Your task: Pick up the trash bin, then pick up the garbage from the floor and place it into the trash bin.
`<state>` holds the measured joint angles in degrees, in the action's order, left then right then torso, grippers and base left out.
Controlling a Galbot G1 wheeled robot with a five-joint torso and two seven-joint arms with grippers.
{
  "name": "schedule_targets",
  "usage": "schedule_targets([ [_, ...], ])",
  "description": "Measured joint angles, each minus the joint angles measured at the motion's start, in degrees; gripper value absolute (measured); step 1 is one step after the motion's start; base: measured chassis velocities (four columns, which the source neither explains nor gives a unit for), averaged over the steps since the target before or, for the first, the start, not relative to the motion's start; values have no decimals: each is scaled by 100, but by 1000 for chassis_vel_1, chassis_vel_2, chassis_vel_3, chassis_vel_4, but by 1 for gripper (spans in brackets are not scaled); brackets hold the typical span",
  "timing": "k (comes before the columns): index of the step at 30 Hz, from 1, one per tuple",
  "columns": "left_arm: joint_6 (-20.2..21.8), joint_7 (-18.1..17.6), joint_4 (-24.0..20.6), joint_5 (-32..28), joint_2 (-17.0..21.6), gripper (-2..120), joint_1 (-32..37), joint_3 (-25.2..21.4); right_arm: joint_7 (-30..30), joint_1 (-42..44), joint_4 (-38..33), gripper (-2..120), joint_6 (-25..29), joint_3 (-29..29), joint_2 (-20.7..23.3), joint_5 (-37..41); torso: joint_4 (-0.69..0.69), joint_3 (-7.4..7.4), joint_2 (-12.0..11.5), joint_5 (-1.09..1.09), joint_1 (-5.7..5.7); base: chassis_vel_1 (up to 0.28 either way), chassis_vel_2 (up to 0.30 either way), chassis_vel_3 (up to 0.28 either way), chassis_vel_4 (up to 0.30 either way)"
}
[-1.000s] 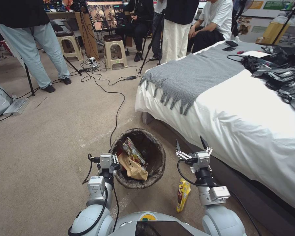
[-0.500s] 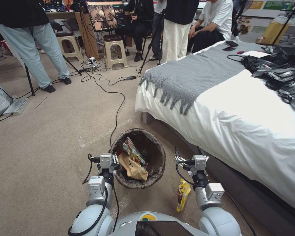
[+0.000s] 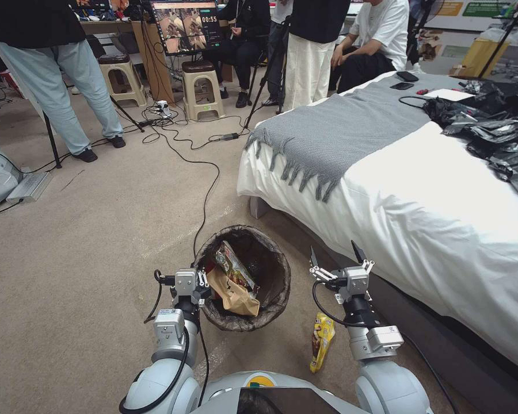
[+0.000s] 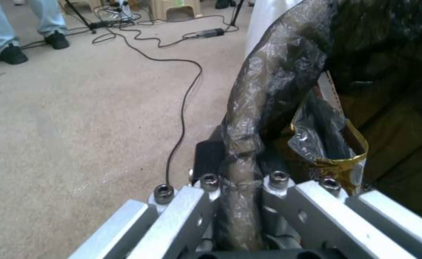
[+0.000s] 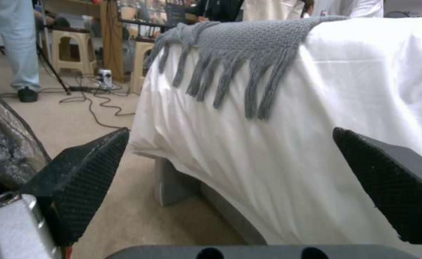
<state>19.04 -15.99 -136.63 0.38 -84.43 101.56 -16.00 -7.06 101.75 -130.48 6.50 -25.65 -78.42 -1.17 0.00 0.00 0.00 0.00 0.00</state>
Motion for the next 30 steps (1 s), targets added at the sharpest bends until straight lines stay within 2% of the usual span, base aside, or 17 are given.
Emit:
schedule_targets([
  [7, 0, 0, 0, 0, 0, 2, 1, 0, 1, -7, -1, 100, 20, -17, -6, 4, 0, 0, 0, 0, 0, 104, -98, -113, 107],
  [19, 0, 0, 0, 0, 0, 2, 6, 1, 37, -68, 42, 100, 206, -53, -16, 21, -1, -2, 0, -1, -2, 203, -218, -212, 208],
  [30, 0, 0, 0, 0, 0, 2, -1, 0, 111, -224, 142, 100, 381, -119, 2, 37, 0, 1, 0, 0, 0, 13, 2, -12, 11],
])
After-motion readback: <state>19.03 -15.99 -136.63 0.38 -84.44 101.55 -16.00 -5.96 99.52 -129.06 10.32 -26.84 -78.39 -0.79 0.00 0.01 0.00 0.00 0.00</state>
